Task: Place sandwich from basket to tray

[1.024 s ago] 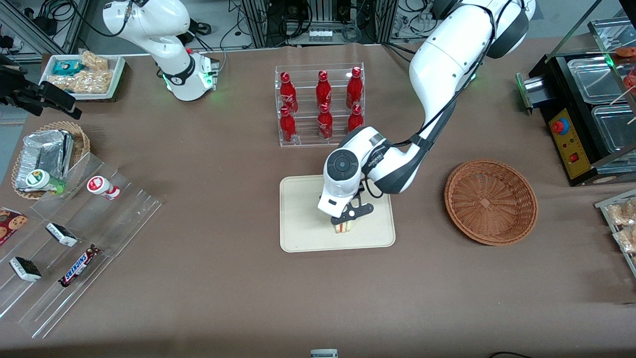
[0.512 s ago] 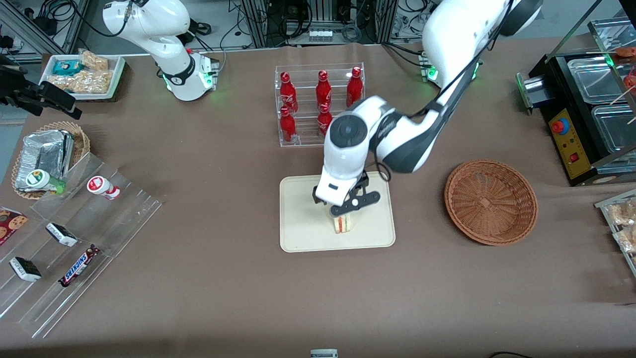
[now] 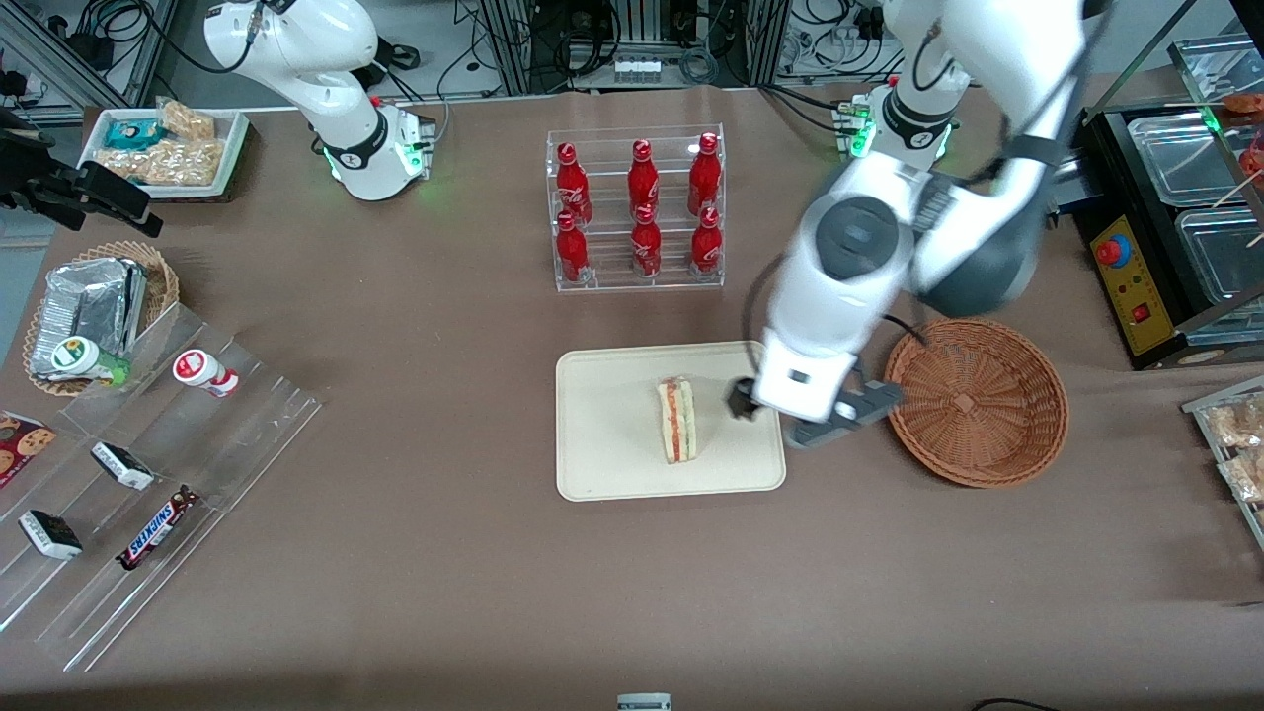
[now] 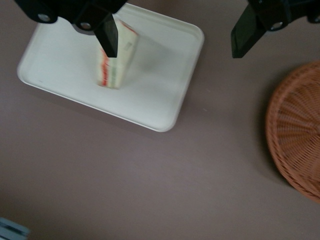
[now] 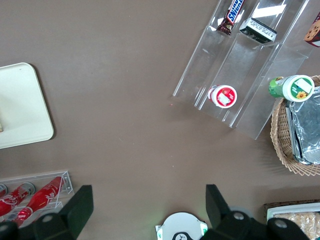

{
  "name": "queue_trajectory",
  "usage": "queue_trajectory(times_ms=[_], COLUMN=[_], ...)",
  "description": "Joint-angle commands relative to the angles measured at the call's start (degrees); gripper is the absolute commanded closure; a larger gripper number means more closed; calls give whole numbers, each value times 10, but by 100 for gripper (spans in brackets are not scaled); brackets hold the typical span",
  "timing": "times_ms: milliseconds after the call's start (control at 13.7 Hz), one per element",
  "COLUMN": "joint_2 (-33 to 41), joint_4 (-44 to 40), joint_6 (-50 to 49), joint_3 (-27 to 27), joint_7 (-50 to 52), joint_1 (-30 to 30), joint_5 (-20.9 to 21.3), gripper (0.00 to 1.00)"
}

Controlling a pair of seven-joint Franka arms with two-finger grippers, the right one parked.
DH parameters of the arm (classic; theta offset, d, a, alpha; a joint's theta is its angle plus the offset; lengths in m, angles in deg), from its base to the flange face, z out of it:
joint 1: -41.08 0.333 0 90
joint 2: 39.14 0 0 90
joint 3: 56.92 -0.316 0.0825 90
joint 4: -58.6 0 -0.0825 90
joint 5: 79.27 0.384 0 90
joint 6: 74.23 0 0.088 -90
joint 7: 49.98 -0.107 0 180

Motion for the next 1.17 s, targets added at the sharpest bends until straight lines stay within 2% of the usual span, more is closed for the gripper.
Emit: queue_trajectory(times_ms=[0,220,512,585,659,805,951,1098], joint_2=[58,116,174,189,204,239,263,265], joint_4=[75,131,137,135,132,133,130,102], joint_6=[-4,-9,-83,-103,-127,-157,-204,-233], joint_3=[7,7,4,-7,-39,-91,-105,-133], joint_7=[-78,-164,-315,-358,-394,-445,-479,-500], joint_1=[63,122,193,197,189,152,149,148], joint_5=[-12,-31,-67,-76,-79,-79,-84,-114], gripper=[0,0,0,0,0,0,0,0])
